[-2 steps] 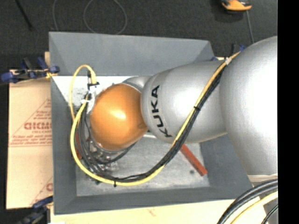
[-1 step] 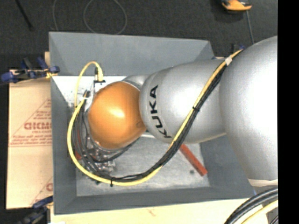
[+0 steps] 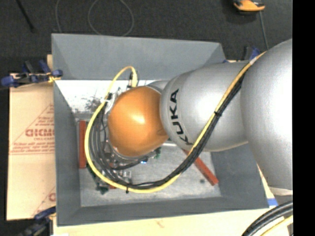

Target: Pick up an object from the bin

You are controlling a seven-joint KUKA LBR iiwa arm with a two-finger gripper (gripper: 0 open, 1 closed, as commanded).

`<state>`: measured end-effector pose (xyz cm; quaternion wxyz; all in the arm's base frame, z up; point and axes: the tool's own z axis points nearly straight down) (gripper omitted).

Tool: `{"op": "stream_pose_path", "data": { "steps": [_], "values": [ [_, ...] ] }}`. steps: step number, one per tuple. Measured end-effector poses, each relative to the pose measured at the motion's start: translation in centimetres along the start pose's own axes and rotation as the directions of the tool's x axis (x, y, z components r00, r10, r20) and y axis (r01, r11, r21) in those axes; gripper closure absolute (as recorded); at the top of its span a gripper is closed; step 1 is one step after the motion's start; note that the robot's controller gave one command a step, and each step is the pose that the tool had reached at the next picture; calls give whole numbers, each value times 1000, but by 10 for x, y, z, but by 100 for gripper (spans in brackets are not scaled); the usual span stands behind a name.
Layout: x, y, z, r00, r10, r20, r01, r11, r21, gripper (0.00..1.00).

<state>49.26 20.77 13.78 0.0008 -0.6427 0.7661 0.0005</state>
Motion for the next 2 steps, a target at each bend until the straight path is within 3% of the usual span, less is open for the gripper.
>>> {"op": "stream_pose_path", "data": {
  "steps": [1,2],
  "values": [
    [-23,-78,7,995,105,3,-105,994,6,100],
    [-22,-82,-44,993,-116,2,116,993,6,100]
  ]
}}
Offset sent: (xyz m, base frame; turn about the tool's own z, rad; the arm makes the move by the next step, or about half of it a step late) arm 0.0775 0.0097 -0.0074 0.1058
